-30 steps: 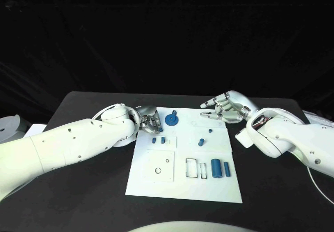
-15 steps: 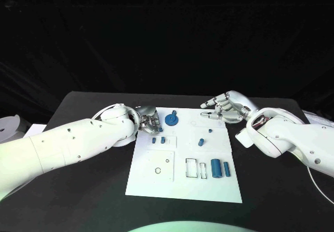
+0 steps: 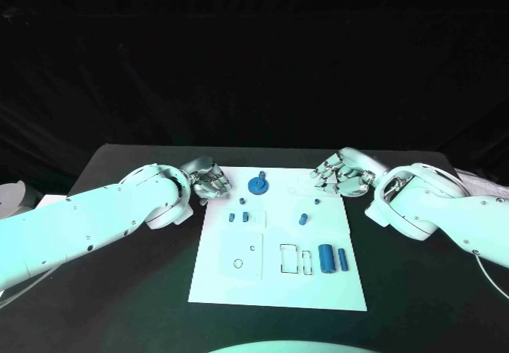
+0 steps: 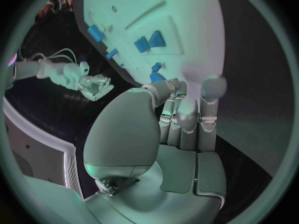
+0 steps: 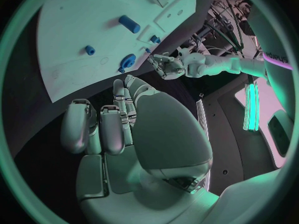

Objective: Assemble the parts on the task board

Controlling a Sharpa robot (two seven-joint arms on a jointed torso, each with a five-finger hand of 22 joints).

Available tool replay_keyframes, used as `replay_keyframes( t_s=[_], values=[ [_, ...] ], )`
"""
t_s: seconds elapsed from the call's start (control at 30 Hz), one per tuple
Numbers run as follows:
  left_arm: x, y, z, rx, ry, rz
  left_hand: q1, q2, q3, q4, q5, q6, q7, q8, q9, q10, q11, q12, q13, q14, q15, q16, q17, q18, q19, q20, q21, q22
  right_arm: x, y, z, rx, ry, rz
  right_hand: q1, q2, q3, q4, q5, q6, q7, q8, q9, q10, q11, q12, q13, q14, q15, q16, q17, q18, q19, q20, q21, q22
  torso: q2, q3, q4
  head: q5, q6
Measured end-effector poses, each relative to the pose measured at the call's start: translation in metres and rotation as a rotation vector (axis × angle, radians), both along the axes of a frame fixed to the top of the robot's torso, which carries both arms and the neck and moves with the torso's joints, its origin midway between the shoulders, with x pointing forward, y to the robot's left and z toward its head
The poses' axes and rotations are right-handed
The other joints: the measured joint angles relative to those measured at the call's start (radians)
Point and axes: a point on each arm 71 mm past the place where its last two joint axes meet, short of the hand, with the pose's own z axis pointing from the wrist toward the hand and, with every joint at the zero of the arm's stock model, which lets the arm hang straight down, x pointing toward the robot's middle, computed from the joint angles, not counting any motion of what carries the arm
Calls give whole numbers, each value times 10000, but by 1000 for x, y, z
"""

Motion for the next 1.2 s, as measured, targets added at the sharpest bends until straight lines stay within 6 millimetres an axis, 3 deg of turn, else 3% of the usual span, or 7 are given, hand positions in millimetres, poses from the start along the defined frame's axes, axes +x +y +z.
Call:
replay_keyframes(
  t_s=[0.07,0.13,0.33,0.5,0.77,1.2],
  values=[
    [-2,4,1,-1301,336,285,-213,15,-105,107,-16,-51,50,0,-7,-64,39,89,0,-370,57,-431,-721,97,-434,44,-806,-633,0,2,-1,-681,-228,132,-91,-91,204,1,-167,91,-28,0,0,89,-2,-209,-445,0,0,-43,-41,0,0,0,0,-19,0,-1,1,-32,21],
    [-6,6,2,-2798,757,519,-381,61,-291,217,-67,-52,50,0,-7,-103,31,179,2,-600,81,-582,-1016,143,-633,78,-1094,-837,-1,4,-2,-1421,-479,281,-108,-174,341,1,-307,134,-65,0,0,96,0,-342,-751,0,0,-59,-73,0,0,0,-40,-41,-1,-6,7,-75,48],
    [-18,7,6,-6786,2038,1259,-664,190,-1085,332,-68,-28,26,116,10,-46,-60,635,121,-788,14,-608,-1263,141,-749,124,-1299,-987,-2,12,-6,-3101,-1034,558,-219,-375,867,-28,-879,213,-118,-48,0,178,-18,-729,-1734,-1,-1,-215,-246,1,0,0,-155,-200,-1,-22,12,-244,93],
    [-25,7,9,-9244,2861,1874,-729,256,-1407,293,-68,62,-63,180,23,51,-157,936,202,-820,-18,-608,-1331,140,-749,124,-1373,-1029,-2,18,-11,-4171,-1342,681,-275,-434,1085,-46,-1070,164,-177,-48,0,214,-53,-813,-2160,38,-40,-270,-338,0,0,-1,-221,-261,4,-34,3,-311,116],
    [-31,8,12,-10770,3228,2243,-688,296,-1507,262,-68,76,-78,220,22,63,-169,1007,234,-841,-35,-565,-1361,140,-748,124,-1414,-1051,-1,25,-17,-5052,-1414,765,-323,-482,1240,-67,-1109,197,-210,-47,0,235,-73,-851,-2405,-1,-78,-310,-403,0,0,-1,-221,-305,23,-27,-1,-338,117],
    [-36,8,16,-11360,3270,2306,-649,415,-1630,220,-68,-73,-39,219,-1,-84,-131,1159,262,-855,-21,-517,-1391,138,-748,124,-1489,-1093,1,33,-28,-5658,-1163,973,-323,-482,1507,-128,-1146,350,-247,-46,13,450,-112,-851,-2727,-1,-78,-429,-611,0,-1,-1,-309,-395,38,-20,2,-354,47]
  ],
)
